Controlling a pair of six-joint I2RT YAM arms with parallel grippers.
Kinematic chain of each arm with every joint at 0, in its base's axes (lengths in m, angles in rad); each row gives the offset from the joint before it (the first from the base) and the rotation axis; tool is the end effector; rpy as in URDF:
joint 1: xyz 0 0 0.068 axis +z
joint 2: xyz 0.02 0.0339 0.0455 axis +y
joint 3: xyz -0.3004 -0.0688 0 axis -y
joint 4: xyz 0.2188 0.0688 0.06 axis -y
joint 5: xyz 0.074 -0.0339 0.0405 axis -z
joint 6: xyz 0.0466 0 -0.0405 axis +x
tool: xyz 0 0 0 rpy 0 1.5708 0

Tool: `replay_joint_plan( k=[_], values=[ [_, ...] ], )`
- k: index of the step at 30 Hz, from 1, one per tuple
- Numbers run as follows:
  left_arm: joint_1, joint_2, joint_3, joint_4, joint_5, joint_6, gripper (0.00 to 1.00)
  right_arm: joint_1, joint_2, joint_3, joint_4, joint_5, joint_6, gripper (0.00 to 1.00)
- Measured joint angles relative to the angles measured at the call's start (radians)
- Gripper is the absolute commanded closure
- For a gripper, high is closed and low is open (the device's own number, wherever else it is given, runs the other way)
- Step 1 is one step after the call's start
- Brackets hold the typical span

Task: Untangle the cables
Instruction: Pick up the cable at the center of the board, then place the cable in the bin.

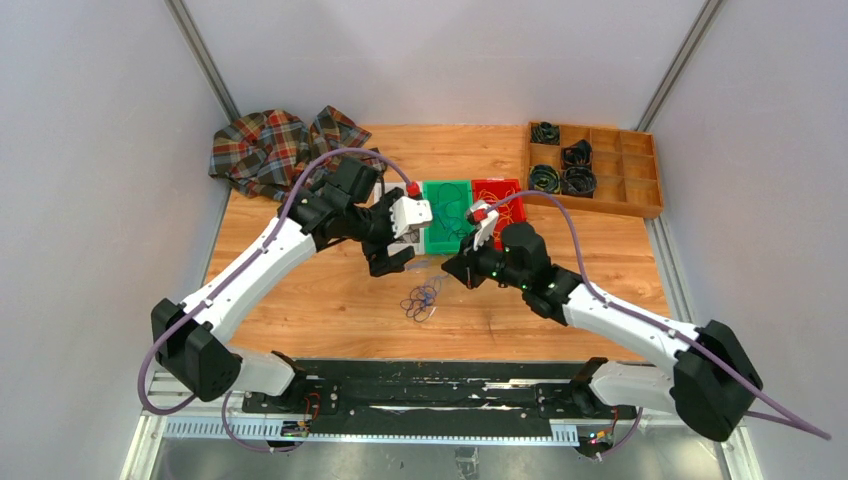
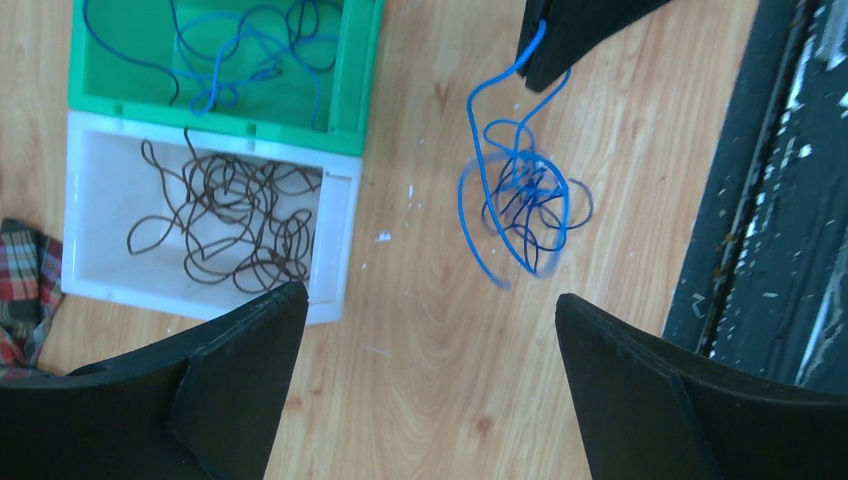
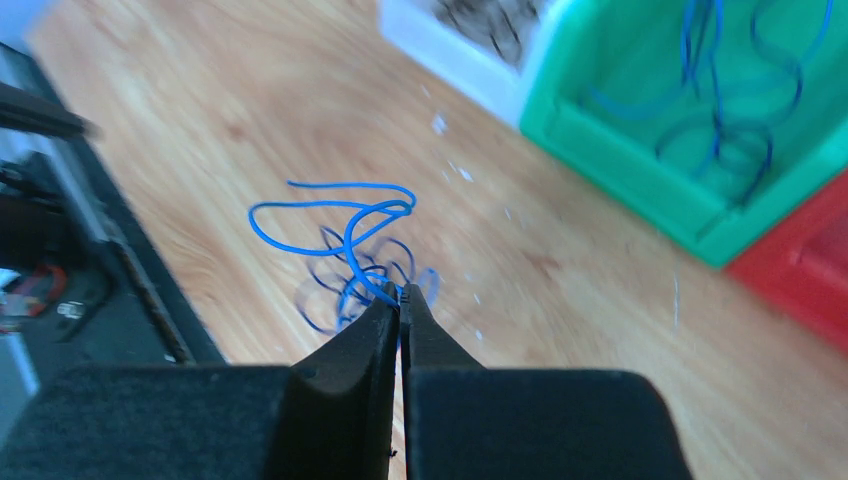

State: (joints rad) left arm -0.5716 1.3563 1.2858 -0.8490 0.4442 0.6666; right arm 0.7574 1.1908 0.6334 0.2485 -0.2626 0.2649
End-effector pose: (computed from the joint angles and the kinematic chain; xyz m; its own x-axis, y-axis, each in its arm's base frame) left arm 0.1985 -0.1515 0.3591 -0.0882 0.7206 -0.6878 0.9697 0.2201 0.1062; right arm 0.1656 0.1732 0.2915 -0.4340 -0.0623 -0.8988 -0.7559 0.5679 0.3256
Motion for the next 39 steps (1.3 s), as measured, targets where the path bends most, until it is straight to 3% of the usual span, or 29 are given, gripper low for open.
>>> replay_joint_plan(
  k=[10, 22, 31, 39],
  values=[
    [0.0, -0.049, 0.097, -0.021, 0.142, -0.067, 0.07, 0.0, -0.135, 0.065, -0.043, -0.12, -0.013, 0.99],
    [0.0, -0.08, 0.108, -0.105, 0.293, -0.084, 0.04, 0.0, -0.089, 0.181, -0.056, -0.184, 0.026, 1.0],
    [0.014, -0.088, 0.18, -0.13, 0.112, -0.11, 0.02, -0.076, -0.02, 0.366, -0.188, -0.034, -0.023, 0.99],
    [0.099, -0.09, 0.235, -0.142, -0.105, -0.179, 0.02, -0.127, 0.19, 0.525, -0.285, 0.188, -0.138, 0.99]
  ],
)
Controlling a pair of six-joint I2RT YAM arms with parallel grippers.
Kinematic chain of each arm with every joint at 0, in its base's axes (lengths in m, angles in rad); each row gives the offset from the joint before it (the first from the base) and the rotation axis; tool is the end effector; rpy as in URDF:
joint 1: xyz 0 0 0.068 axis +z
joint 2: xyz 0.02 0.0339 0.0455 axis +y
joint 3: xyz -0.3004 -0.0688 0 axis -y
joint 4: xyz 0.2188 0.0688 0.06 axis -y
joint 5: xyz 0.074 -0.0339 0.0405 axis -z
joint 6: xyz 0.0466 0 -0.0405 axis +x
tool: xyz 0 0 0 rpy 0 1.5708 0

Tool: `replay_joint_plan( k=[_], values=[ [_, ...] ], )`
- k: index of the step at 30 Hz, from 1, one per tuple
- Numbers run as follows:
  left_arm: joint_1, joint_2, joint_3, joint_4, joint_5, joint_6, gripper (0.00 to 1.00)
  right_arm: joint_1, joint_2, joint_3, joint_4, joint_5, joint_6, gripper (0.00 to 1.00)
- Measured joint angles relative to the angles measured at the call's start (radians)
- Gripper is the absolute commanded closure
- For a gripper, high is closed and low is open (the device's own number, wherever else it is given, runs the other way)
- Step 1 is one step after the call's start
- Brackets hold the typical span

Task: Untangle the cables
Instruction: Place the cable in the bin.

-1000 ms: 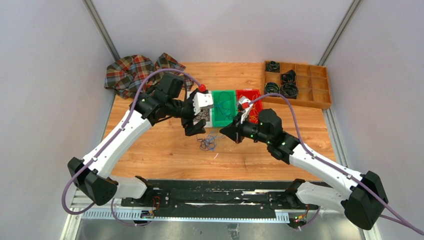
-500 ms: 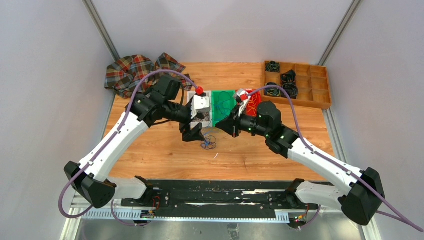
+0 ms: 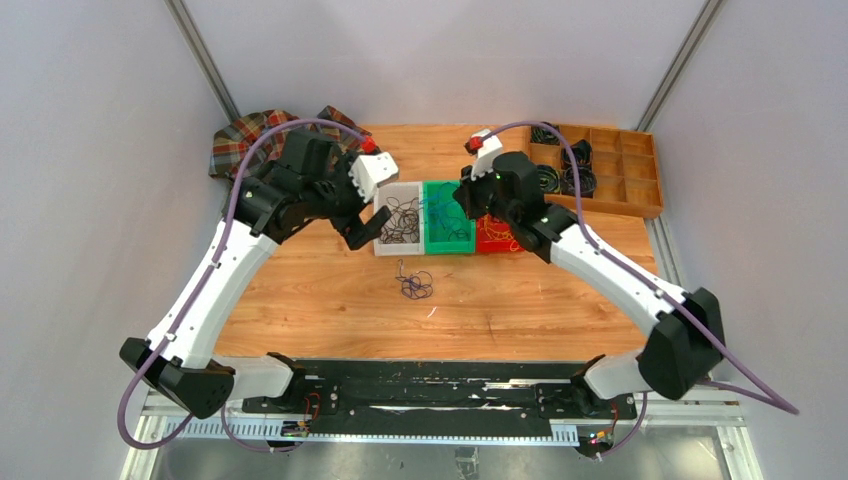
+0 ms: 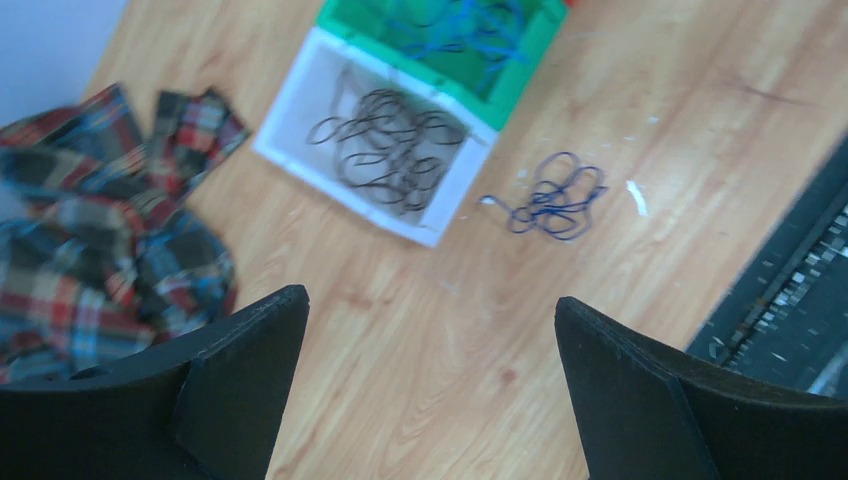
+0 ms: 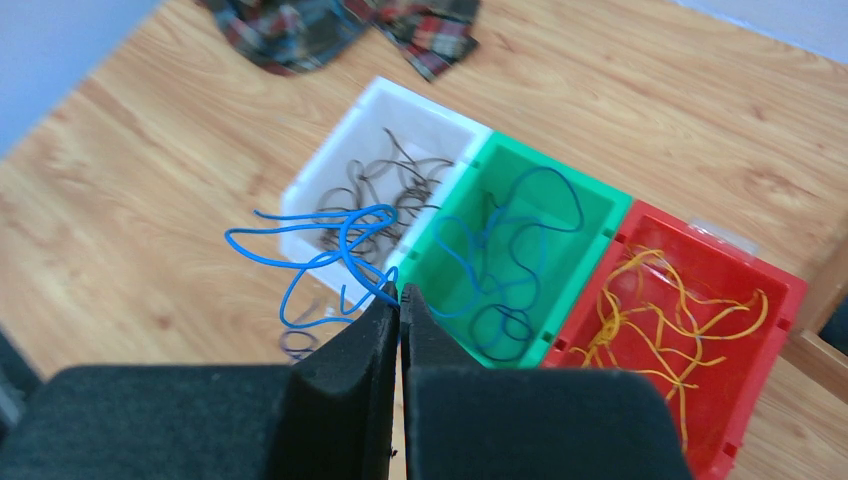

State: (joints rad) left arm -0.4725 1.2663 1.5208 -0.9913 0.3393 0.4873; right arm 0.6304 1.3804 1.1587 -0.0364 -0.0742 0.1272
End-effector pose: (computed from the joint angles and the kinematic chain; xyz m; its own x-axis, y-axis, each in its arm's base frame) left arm 0.1834 -0.1112 0.4340 -0.2249 0.6108 -0.7591 0.8533 0.4996 0.1492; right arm 0.2454 0.1833 0.3881 -0.2864 -0.0524 -0.9567 -0.6144 0.7762 0.1414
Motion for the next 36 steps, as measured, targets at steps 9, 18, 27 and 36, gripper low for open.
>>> replay_joint_plan(
  k=[9, 18, 27, 36],
  values=[
    [0.084, -0.006, 0.032, 0.0, -0.185, -0.026, 0.02, -0.039, 0.251, 0.12, -0.037, 0.164, -0.077, 1.0],
    [0.104, -0.007, 0.019, -0.002, -0.244, -0.031, 0.02, -0.042, 0.455, 0.221, -0.06, 0.202, -0.128, 0.7],
    [0.104, -0.007, 0.018, -0.002, -0.31, -0.024, 0.02, -0.033, 0.452, 0.221, -0.1, 0.233, -0.154, 0.5],
    [0.104, -0.015, -0.017, -0.001, -0.273, -0.005, 0.02, 0.074, 0.282, 0.152, -0.076, 0.235, -0.197, 0.48]
  ],
)
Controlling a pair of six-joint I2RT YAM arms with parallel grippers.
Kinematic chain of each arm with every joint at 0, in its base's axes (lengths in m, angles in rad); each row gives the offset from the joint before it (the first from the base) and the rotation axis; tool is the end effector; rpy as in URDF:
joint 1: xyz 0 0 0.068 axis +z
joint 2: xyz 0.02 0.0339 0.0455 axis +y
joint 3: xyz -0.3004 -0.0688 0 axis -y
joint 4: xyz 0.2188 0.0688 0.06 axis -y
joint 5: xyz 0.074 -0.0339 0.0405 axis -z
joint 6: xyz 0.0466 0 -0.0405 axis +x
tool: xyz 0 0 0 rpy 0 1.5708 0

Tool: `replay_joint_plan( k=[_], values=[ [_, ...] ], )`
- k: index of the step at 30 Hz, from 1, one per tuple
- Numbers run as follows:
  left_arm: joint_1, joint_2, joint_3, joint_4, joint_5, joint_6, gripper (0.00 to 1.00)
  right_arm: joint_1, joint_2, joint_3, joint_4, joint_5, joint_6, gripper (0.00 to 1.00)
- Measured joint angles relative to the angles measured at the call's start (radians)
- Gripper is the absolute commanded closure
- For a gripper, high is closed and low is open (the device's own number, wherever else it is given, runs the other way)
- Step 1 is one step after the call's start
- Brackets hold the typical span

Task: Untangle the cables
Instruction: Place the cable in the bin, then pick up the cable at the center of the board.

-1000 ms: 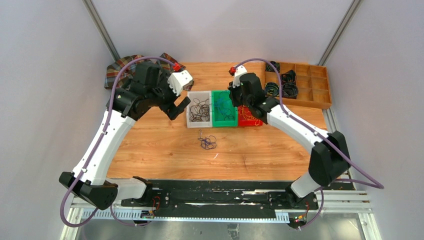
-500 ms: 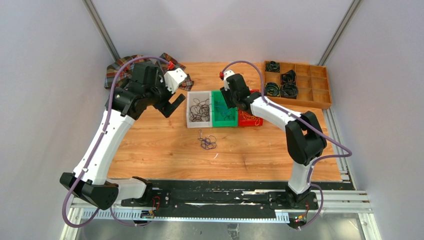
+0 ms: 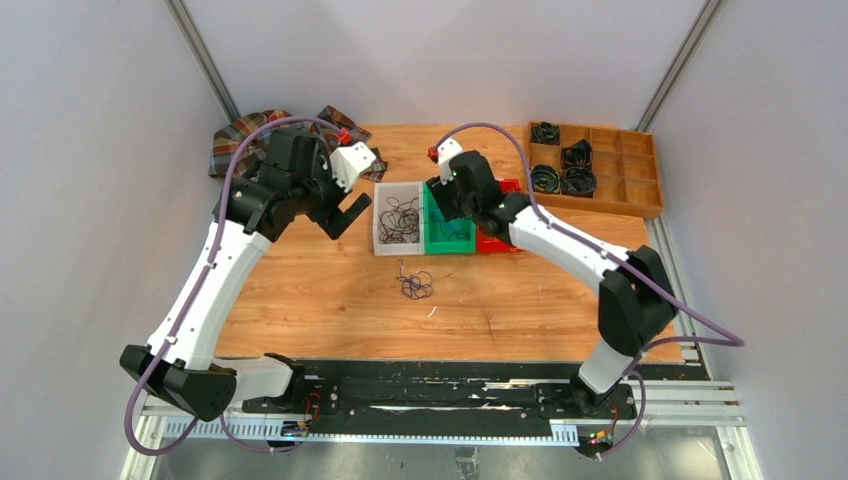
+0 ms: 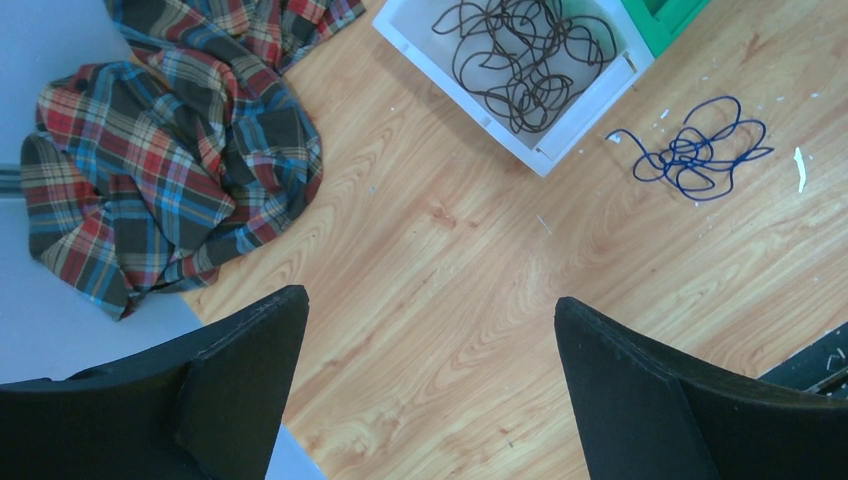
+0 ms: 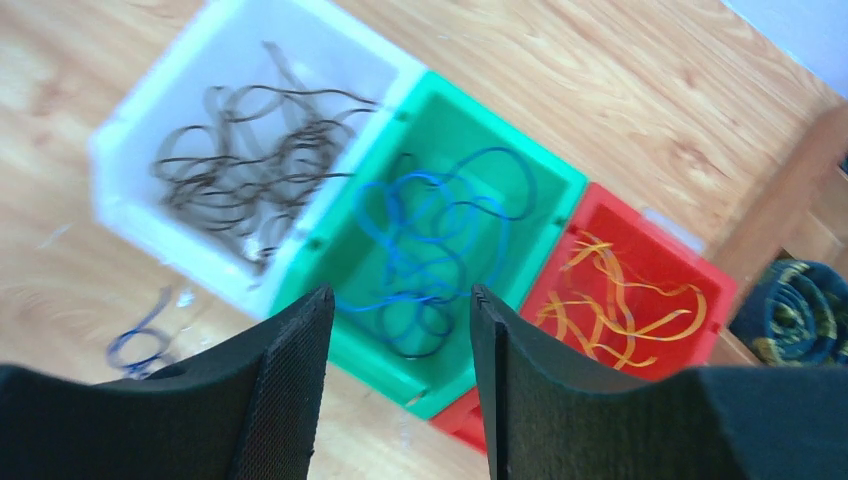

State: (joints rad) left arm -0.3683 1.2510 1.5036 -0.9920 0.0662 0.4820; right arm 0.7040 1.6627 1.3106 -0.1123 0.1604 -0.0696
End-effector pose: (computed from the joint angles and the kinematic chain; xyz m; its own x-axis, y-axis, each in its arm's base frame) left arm 0.1962 -0.0790 0.4303 -0.3694 0.6383 -0.6754 0.6501 0.6968 0.3030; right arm 0.2952 0.2409 0.3397 -0.3037 -0.3480 -0.8869 -0.5526 0.8227 -0.1335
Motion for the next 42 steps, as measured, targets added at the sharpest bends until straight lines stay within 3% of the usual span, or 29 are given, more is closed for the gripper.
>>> replay_joint_plan(
  k=[6, 13, 17, 22, 26, 32, 37, 42],
  values=[
    [0.0, -0.008, -0.061, 0.006, 0.004, 0.02, 0.02, 0.185, -0.132, -0.212, 0.098, -0.021, 0.02, 0.48],
    [0.001, -0.008, -0.068, 0.018, 0.004, 0.026, 0.02, 0.267, -0.045, -0.317, 0.115, -0.082, 0.096, 0.52],
    [0.001, -0.014, -0.068, 0.019, 0.01, 0.03, 0.02, 0.267, 0.043, -0.317, 0.117, -0.1, 0.119, 0.65],
    [0.001, -0.031, -0.068, 0.019, 0.013, 0.039, 0.02, 0.267, 0.105, -0.317, 0.113, -0.115, 0.139, 0.98],
    [0.001, -0.045, -0.071, 0.019, 0.019, 0.046, 0.02, 0.267, 0.075, -0.327, 0.116, -0.116, 0.156, 0.99],
    [0.001, -0.056, -0.1, 0.015, 0.078, 0.066, 0.02, 0.267, -0.127, -0.379, 0.111, -0.154, 0.152, 0.99],
    [0.002, -0.074, -0.163, 0.006, 0.224, 0.103, 0.01, 0.252, -0.307, -0.385, 0.123, -0.271, 0.153, 0.99],
    [0.003, -0.133, -0.25, -0.008, 0.441, 0.167, 0.04, 0.208, -0.381, -0.384, 0.136, -0.436, 0.172, 0.99]
  ],
)
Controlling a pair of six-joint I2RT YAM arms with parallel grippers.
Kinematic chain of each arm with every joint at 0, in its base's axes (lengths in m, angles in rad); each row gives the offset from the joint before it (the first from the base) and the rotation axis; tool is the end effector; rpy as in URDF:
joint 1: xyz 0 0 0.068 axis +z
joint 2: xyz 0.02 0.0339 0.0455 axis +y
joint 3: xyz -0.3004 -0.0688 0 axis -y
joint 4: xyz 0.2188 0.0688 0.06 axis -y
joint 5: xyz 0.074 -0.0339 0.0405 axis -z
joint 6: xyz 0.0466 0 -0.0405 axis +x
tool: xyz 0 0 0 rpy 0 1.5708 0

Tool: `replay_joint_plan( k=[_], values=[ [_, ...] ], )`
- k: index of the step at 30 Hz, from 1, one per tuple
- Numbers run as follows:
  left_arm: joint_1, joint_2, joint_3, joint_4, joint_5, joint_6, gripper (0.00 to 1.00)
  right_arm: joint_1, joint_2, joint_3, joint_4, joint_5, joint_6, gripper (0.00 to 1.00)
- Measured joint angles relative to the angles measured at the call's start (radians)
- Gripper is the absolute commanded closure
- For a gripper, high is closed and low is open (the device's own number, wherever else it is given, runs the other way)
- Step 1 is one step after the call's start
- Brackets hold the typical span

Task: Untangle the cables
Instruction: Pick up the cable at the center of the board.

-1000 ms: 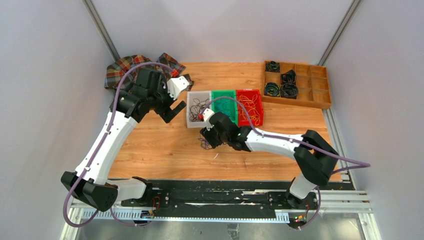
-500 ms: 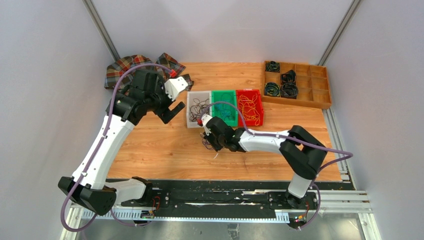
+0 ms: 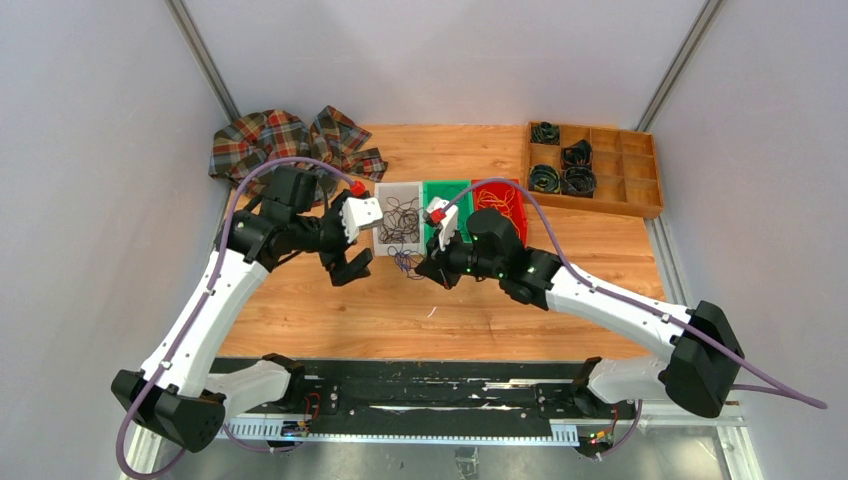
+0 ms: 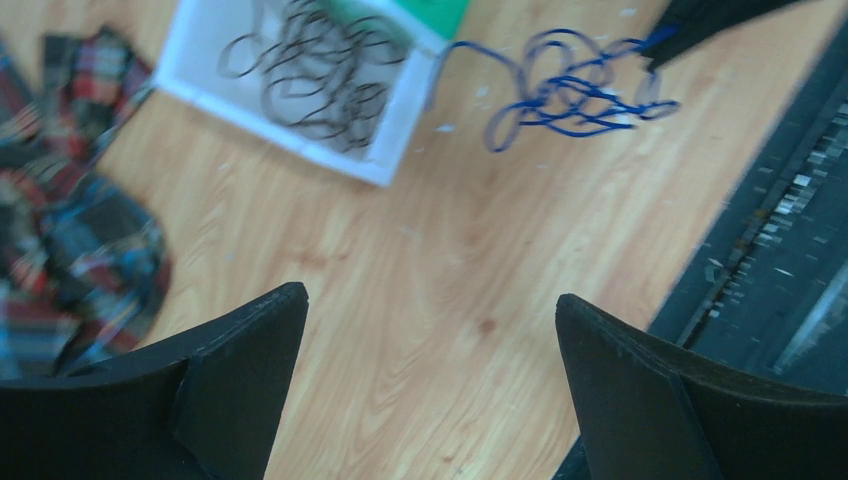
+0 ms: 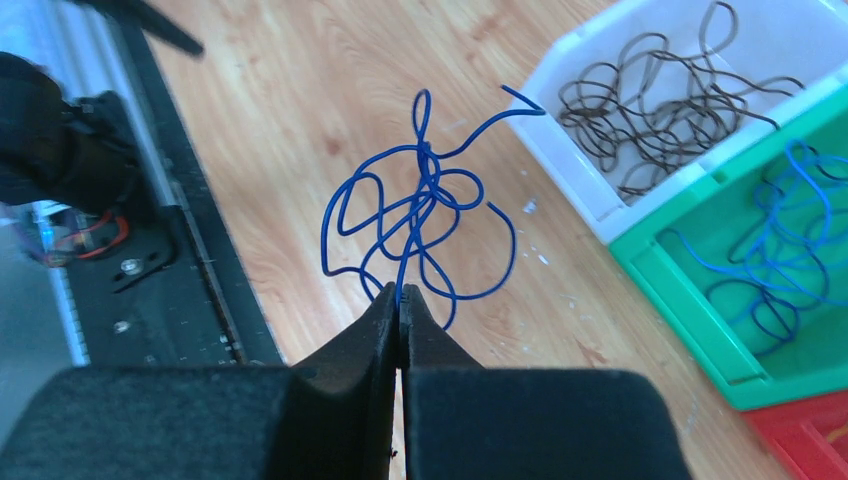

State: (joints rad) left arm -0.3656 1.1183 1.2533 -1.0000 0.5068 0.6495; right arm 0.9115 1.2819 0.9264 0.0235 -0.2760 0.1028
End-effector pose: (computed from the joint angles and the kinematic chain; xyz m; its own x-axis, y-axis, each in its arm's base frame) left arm 0.1524 -0.0826 0.3852 -0.1992 0.6424 -0.7400 0.9130 0.3961 0.0981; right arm 0.1570 0.2234 0.3428 -0.2928 -0.2167 -0.9313 -0.8930 0.4101 0.1854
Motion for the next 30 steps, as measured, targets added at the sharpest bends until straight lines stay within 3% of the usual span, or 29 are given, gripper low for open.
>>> replay_joint_plan(
  k=[9, 14, 21, 24, 28, 30],
  values=[
    [-0.001, -0.014, -0.032, -0.021, 0.257, 0.135, 0.06, -0.029, 0.01, 0.0, 0.019, -0.252, 0.066, 0.99],
    [-0.004, 0.006, -0.052, -0.06, 0.315, 0.235, 0.09, -0.031, 0.015, 0.0, 0.05, -0.353, 0.095, 0.99],
    [-0.005, 0.014, -0.055, -0.085, 0.349, 0.303, 0.45, -0.031, 0.026, 0.013, 0.069, -0.439, 0.114, 0.99],
    [-0.005, 0.014, -0.055, -0.088, 0.354, 0.308, 0.69, -0.033, 0.026, 0.013, 0.082, -0.459, 0.122, 0.99],
    [-0.005, 0.014, -0.055, -0.09, 0.349, 0.305, 0.93, -0.054, 0.024, 0.013, 0.104, -0.475, 0.143, 0.99],
    [-0.005, 0.013, -0.055, -0.091, 0.344, 0.304, 0.99, -0.071, 0.021, 0.01, 0.127, -0.484, 0.163, 0.99]
  ],
)
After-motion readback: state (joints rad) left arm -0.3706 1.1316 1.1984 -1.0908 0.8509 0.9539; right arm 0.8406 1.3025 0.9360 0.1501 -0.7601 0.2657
